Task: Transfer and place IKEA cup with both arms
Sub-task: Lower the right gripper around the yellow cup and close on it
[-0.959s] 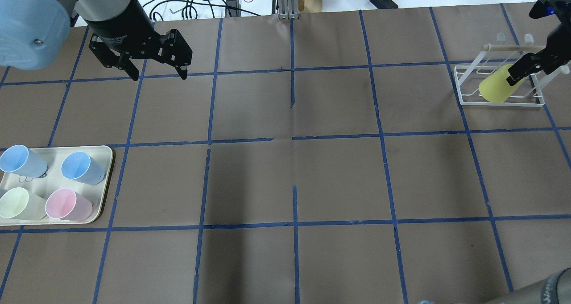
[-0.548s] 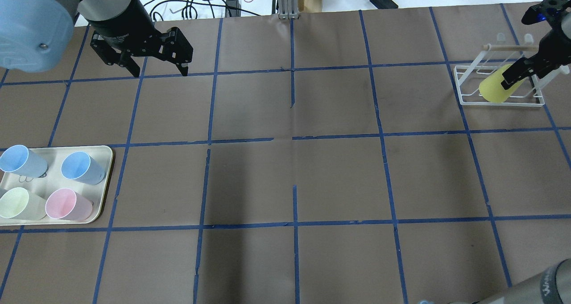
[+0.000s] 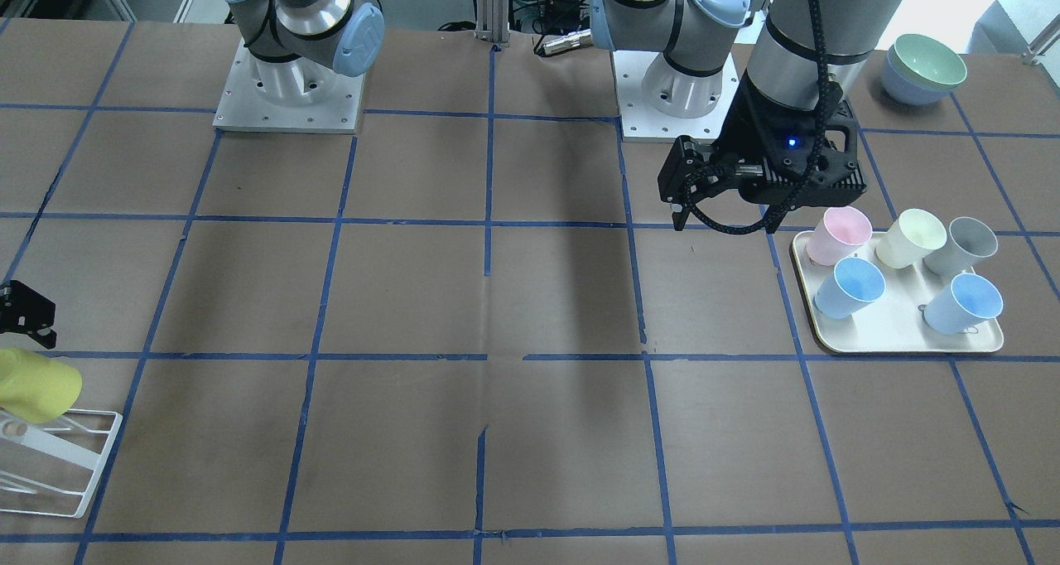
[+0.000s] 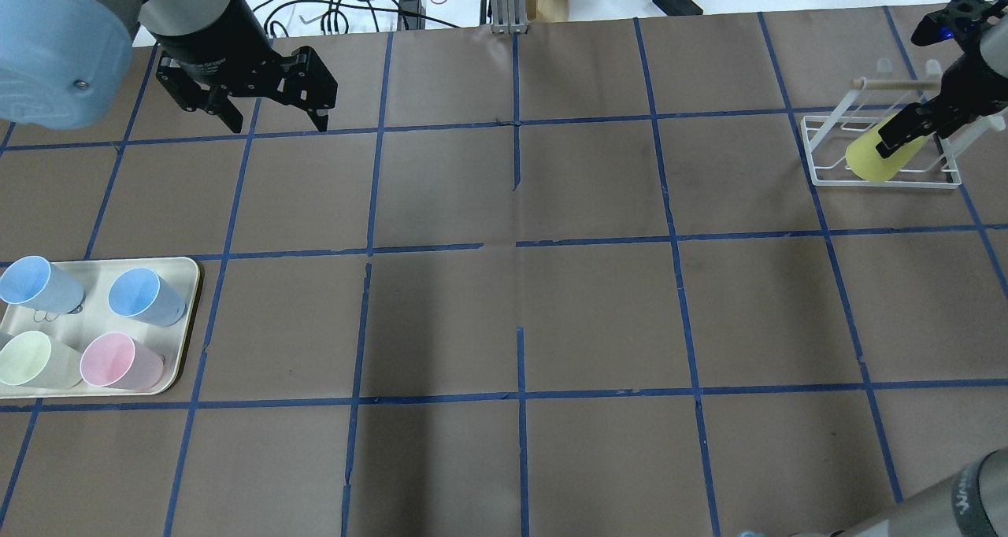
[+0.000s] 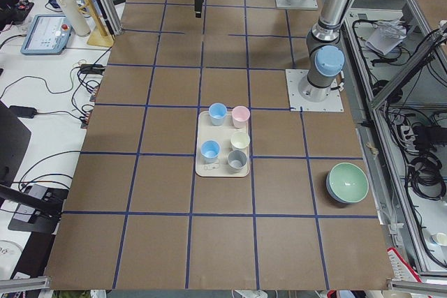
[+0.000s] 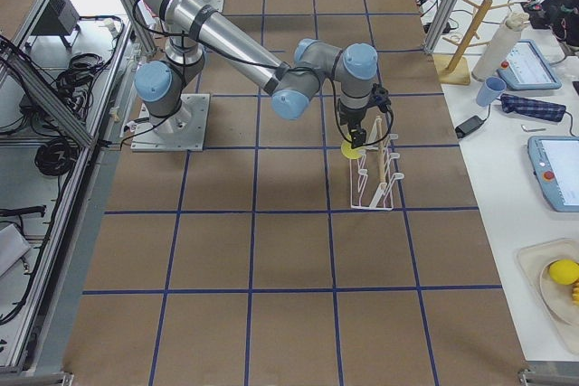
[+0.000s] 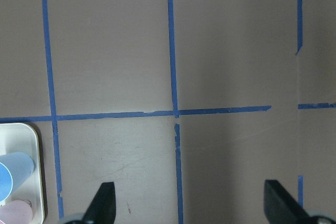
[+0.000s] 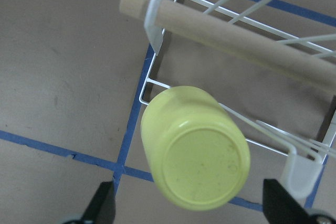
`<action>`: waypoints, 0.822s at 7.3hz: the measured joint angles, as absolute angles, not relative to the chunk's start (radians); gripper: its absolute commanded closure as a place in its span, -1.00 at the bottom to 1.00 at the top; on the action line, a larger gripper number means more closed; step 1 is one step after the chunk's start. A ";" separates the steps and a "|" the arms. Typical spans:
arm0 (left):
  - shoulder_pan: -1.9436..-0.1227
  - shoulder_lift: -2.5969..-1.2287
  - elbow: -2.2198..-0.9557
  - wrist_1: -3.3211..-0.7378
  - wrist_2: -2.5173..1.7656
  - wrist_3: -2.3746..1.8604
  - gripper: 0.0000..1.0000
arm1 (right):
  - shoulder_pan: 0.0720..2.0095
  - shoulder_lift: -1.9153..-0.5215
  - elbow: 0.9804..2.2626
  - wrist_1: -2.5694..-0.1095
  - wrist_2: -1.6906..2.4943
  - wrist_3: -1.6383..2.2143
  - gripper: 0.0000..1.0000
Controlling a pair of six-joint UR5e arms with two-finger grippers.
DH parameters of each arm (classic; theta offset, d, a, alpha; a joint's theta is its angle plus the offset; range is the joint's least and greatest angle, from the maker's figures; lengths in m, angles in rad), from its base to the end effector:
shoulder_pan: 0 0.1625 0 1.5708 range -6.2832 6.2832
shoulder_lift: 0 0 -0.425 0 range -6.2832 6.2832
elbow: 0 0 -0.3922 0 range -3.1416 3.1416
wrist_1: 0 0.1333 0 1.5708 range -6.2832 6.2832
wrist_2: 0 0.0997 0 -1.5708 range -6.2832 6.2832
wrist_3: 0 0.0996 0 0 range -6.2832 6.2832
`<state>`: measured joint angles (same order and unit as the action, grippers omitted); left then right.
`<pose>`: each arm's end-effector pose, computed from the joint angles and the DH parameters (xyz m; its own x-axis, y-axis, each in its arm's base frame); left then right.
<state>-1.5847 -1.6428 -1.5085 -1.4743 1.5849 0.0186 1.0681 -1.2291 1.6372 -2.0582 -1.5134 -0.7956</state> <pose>-0.1393 -0.5288 0.4920 -0.9994 0.0312 -0.0157 0.0324 0.9957 -0.0864 -0.1719 -0.6012 0.3161 -0.9569 -0.2901 0.0166 -0.2903 0.9521 -0.0963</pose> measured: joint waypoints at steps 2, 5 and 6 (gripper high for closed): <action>-1.585 -1.643 -1.508 -1.474 1.586 0.018 -1.00 | 1.068 -1.207 1.637 -2.085 -1.504 -0.797 -0.86; -1.585 -1.643 -1.508 -1.474 1.585 0.019 -1.00 | 1.069 -1.201 1.637 -2.091 -1.501 -0.798 -0.60; -1.585 -1.643 -1.508 -1.474 1.585 0.019 -1.00 | 1.069 -1.201 1.637 -2.091 -1.500 -0.798 -0.40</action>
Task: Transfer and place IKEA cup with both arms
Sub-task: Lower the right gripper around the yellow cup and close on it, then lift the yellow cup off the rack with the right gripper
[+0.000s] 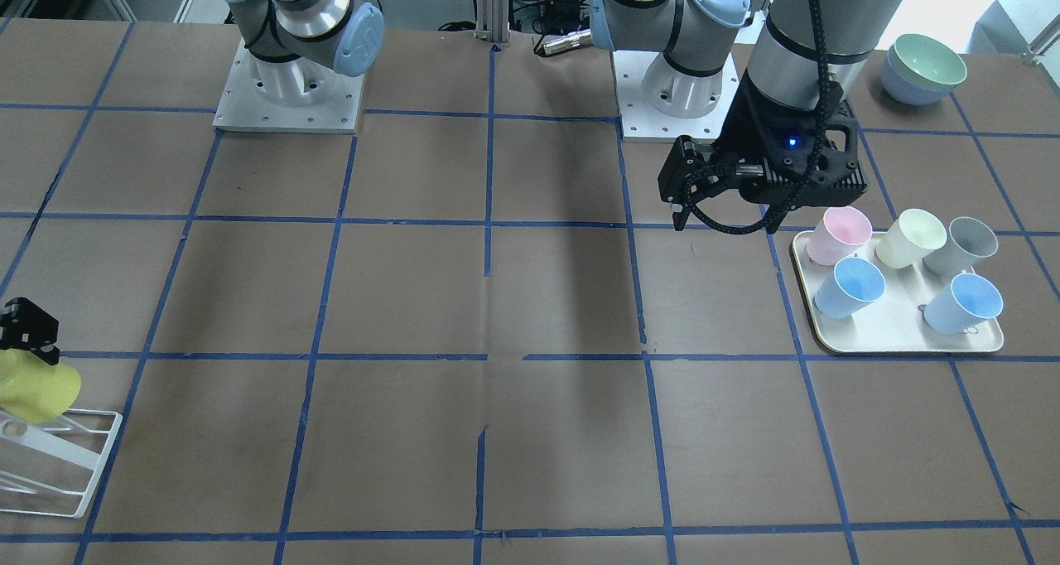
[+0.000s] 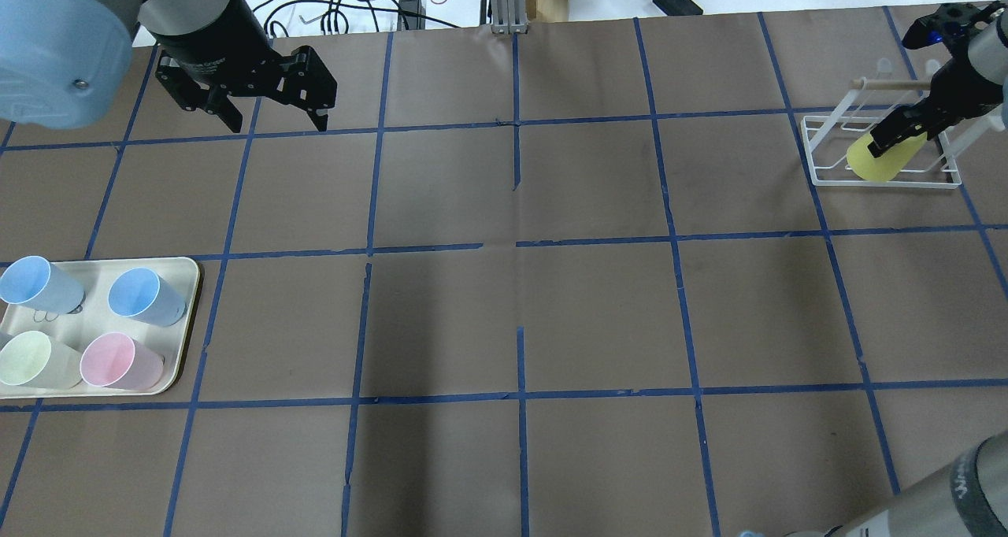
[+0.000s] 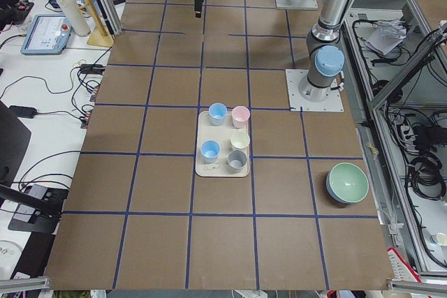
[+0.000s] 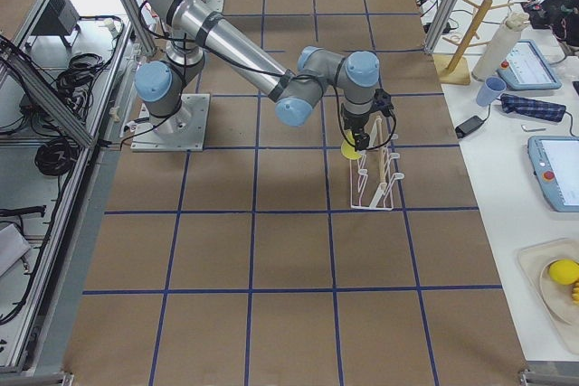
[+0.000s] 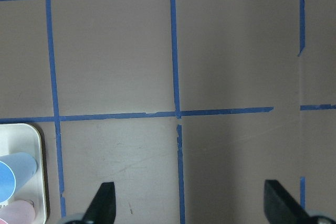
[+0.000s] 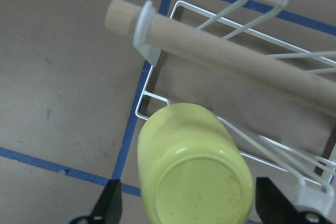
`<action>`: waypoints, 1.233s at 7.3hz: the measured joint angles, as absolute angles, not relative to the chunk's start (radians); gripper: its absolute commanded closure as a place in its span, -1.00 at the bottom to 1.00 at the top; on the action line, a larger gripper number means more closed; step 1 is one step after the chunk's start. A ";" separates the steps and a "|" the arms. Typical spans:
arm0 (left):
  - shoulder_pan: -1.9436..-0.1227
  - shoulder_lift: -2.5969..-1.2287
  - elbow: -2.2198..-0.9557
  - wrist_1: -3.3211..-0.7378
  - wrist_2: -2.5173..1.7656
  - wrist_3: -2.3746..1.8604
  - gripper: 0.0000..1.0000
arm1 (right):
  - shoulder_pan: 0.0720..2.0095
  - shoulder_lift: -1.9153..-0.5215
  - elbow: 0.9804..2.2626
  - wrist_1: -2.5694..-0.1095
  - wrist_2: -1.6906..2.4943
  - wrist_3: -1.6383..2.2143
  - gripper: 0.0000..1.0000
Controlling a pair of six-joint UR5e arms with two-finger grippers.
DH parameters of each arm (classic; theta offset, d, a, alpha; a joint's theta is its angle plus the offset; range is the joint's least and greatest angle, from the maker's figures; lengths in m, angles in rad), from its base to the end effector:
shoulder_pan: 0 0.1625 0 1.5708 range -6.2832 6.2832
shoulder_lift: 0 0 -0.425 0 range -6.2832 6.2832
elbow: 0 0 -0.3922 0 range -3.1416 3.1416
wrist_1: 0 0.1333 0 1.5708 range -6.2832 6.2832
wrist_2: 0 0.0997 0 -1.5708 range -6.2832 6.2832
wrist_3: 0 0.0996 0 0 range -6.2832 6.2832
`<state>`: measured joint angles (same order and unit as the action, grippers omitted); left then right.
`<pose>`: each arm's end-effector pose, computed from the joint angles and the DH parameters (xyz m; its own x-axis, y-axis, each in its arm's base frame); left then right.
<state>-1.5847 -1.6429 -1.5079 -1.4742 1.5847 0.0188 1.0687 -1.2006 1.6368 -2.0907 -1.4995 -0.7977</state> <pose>-0.1393 -0.5289 0.4923 -0.9994 0.0314 -0.0155 0.0326 0.9957 -0.0870 -0.1738 -0.6083 0.3023 -0.9559 -0.2936 0.0103 -0.2929 0.9499 -0.1092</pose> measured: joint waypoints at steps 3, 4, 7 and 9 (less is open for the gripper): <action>-1.585 -1.643 -1.508 -1.474 1.584 0.019 -1.00 | 1.068 -1.201 1.636 -2.090 -1.499 -0.797 0.22; -1.585 -1.643 -1.508 -1.474 1.584 0.019 -1.00 | 1.068 -1.202 1.636 -2.090 -1.499 -0.796 0.44; -1.585 -1.643 -1.508 -1.474 1.585 0.018 -1.00 | 1.068 -1.208 1.633 -2.088 -1.500 -0.797 0.56; -1.585 -1.643 -1.507 -1.474 1.584 0.018 -1.00 | 1.068 -1.225 1.624 -2.081 -1.507 -0.796 0.55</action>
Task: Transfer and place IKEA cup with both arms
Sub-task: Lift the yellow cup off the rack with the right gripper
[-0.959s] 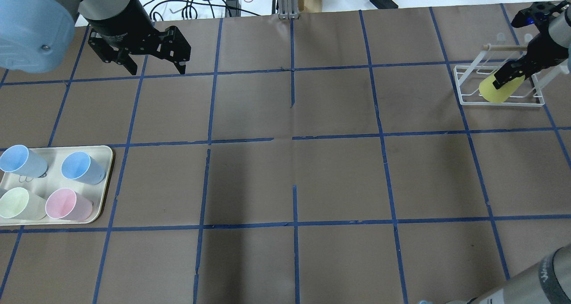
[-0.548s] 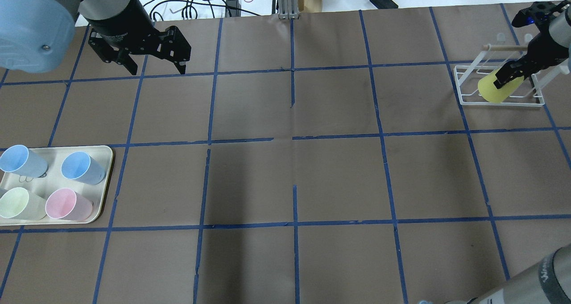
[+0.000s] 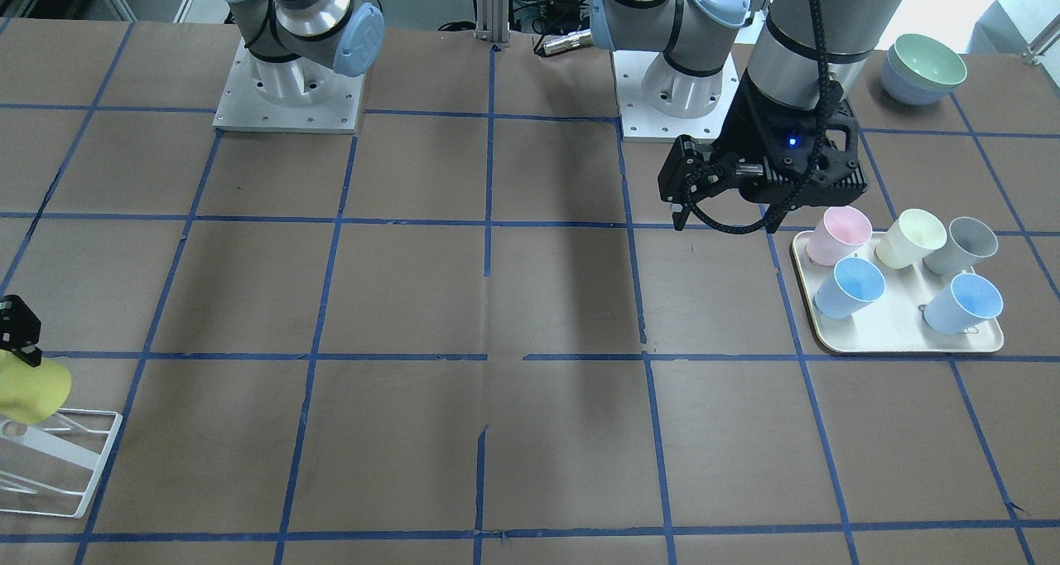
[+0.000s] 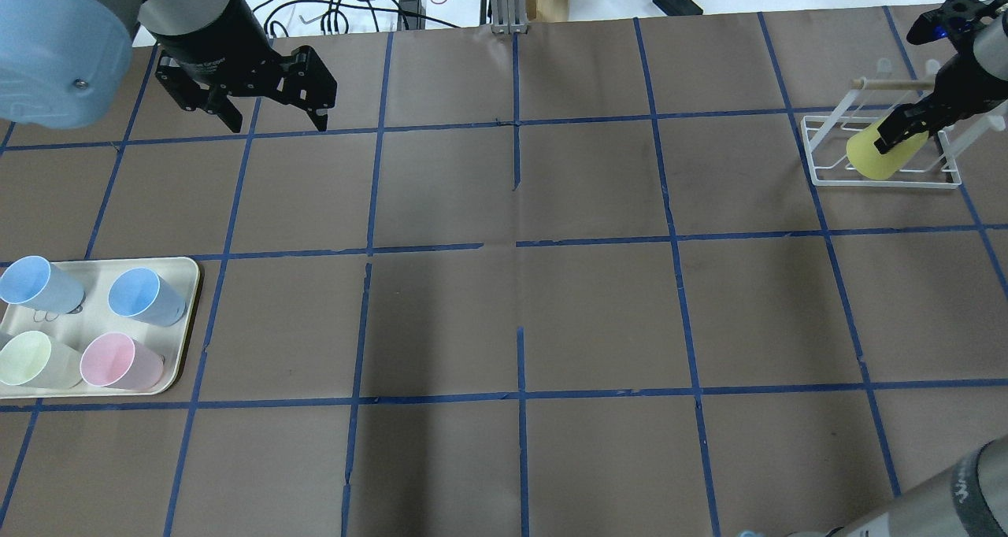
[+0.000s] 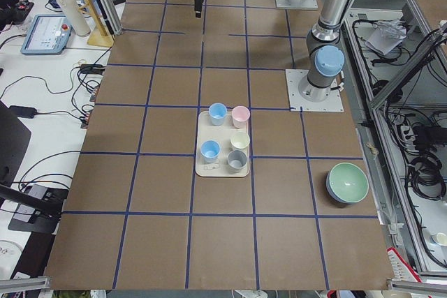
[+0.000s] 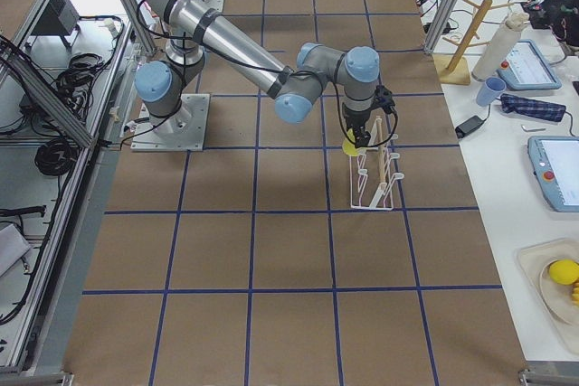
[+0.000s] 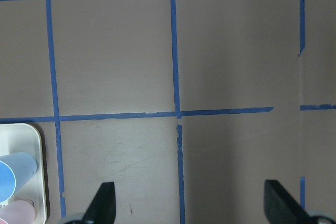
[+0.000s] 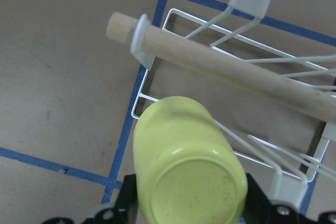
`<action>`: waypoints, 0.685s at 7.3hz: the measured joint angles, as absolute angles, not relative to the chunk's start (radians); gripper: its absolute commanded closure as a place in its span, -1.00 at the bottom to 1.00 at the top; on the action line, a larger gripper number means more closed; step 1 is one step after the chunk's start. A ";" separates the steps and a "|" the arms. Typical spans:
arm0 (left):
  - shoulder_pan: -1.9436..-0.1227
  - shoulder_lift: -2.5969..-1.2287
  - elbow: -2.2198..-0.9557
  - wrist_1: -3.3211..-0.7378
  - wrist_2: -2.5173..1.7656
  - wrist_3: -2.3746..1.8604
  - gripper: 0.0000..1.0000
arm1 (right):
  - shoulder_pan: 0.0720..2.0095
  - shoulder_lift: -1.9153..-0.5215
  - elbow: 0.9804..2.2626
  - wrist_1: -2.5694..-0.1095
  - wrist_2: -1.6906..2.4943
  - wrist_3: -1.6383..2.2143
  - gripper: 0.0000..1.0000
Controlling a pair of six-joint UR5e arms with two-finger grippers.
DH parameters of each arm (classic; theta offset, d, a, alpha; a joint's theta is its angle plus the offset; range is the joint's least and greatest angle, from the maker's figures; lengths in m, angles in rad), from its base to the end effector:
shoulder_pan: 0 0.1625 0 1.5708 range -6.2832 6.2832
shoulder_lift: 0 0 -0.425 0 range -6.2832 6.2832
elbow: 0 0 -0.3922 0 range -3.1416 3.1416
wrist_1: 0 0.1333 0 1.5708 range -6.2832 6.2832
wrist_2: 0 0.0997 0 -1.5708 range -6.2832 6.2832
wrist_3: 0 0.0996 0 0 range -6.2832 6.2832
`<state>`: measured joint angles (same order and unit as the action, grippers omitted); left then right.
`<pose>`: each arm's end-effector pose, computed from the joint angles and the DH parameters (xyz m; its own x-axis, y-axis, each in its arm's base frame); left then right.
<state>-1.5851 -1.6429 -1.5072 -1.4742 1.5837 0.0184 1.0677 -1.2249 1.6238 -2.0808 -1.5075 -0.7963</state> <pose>-0.1396 -0.5289 0.4926 -0.9994 0.0315 -0.0145 0.0326 0.9956 -0.0877 -0.1745 -0.6066 0.3223 -0.9563 -0.2901 0.0353 -0.2923 0.9485 -0.1225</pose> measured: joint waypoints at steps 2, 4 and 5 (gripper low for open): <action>-1.585 -1.643 -1.508 -1.474 1.583 0.018 -1.00 | 1.068 -1.258 1.621 -2.051 -1.515 -0.796 0.55; -1.585 -1.643 -1.508 -1.474 1.583 0.018 -1.00 | 1.067 -1.294 1.619 -2.018 -1.526 -0.797 0.55; -1.585 -1.643 -1.508 -1.474 1.583 0.018 -1.00 | 1.066 -1.303 1.617 -2.014 -1.540 -0.798 0.55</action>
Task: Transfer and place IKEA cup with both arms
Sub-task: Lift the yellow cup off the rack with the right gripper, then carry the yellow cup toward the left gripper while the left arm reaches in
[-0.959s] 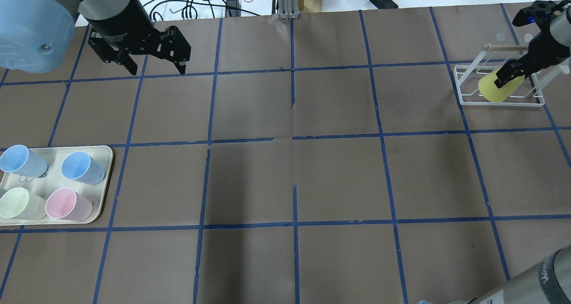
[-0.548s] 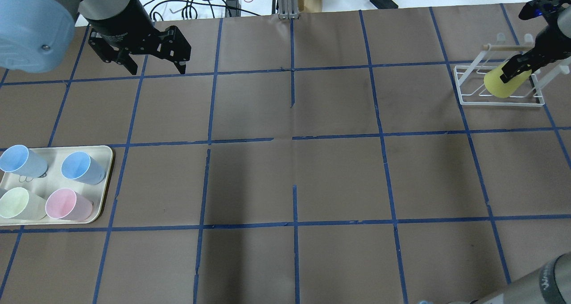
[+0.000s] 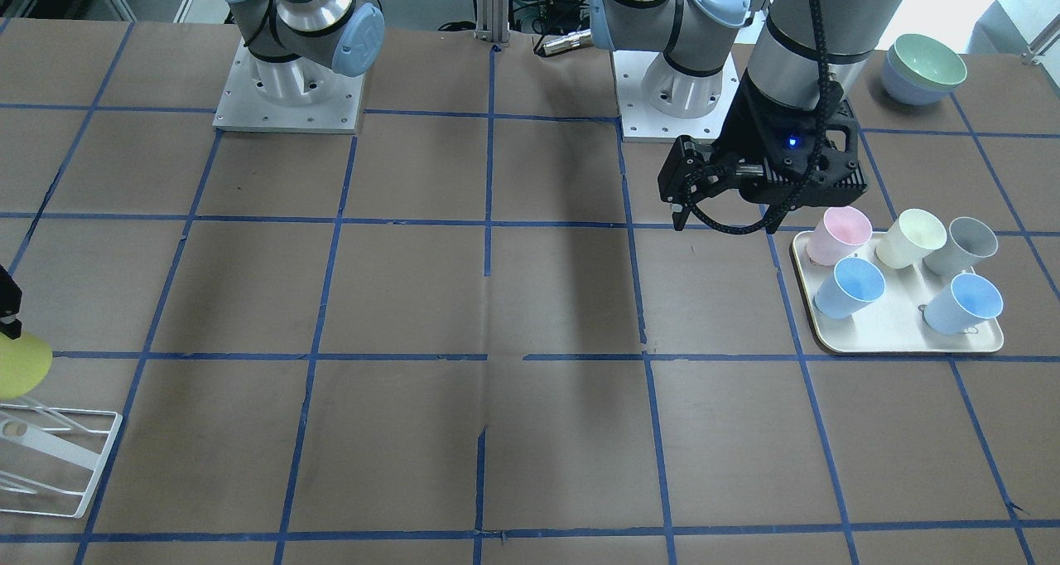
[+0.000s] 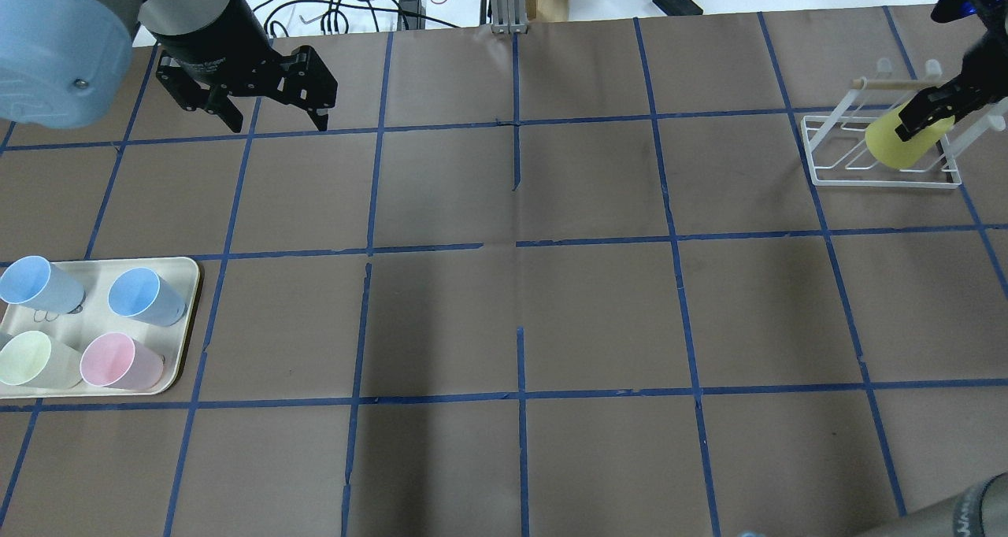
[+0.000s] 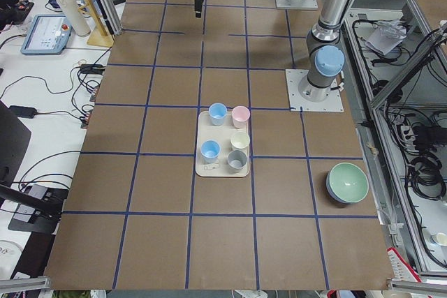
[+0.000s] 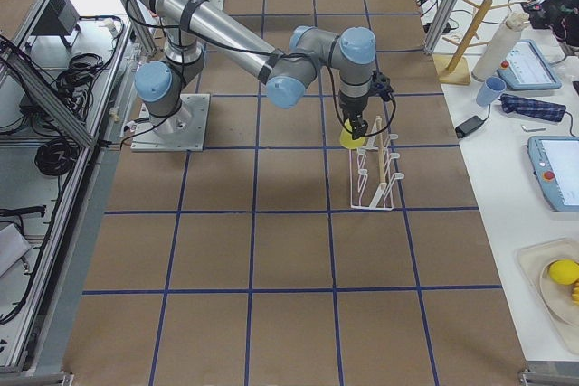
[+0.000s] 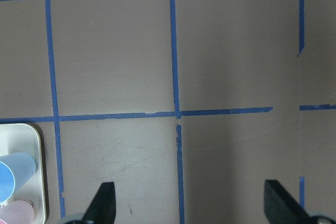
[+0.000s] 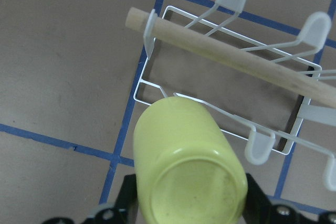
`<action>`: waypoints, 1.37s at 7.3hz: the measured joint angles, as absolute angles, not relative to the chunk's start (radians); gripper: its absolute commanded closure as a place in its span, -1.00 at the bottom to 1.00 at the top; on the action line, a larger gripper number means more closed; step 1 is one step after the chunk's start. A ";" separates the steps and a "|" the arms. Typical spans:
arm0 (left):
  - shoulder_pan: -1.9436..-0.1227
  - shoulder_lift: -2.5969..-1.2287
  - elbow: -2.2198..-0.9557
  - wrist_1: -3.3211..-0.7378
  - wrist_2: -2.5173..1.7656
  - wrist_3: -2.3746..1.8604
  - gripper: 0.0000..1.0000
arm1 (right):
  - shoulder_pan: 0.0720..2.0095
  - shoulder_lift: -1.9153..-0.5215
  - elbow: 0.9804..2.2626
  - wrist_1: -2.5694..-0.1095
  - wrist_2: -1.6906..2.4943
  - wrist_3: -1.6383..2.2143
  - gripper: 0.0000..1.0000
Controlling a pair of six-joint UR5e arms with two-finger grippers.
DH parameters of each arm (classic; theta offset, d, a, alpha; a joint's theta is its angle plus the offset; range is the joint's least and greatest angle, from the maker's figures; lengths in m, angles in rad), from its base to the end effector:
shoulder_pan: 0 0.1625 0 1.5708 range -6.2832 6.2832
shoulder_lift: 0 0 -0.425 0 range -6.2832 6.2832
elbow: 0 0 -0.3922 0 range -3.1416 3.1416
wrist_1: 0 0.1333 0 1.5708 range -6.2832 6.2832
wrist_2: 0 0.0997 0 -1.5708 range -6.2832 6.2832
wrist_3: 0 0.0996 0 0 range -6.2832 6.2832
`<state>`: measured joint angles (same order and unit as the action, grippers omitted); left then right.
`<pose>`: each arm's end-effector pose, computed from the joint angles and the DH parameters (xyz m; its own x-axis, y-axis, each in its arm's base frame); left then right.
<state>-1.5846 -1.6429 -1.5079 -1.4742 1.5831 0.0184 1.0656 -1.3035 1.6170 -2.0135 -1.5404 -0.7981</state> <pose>-0.1394 -0.5289 0.4923 -0.9994 0.0310 -0.0139 0.0321 0.9957 -0.0870 -0.1697 -0.5884 0.3656 -0.9556 -0.2861 0.0712 -0.2926 0.9497 -0.1115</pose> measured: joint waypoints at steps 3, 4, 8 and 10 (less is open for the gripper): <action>-1.585 -1.644 -1.509 -1.474 1.582 0.018 -1.00 | 1.066 -1.354 1.611 -1.987 -1.554 -0.799 0.55; -1.585 -1.645 -1.509 -1.474 1.582 0.018 -1.00 | 1.067 -1.378 1.611 -1.979 -1.554 -0.800 0.55; -1.566 -1.644 -1.513 -1.476 1.548 0.045 -1.00 | 1.099 -1.517 1.613 -1.827 -1.505 -0.790 0.57; -1.533 -1.639 -1.516 -1.489 1.463 0.050 -1.00 | 1.215 -1.542 1.614 -1.740 -1.388 -0.685 0.58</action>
<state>-1.5330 -1.6393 -1.5156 -1.4889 1.4630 0.0499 1.2149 -1.5423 1.6136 -1.7398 -1.3881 -0.6847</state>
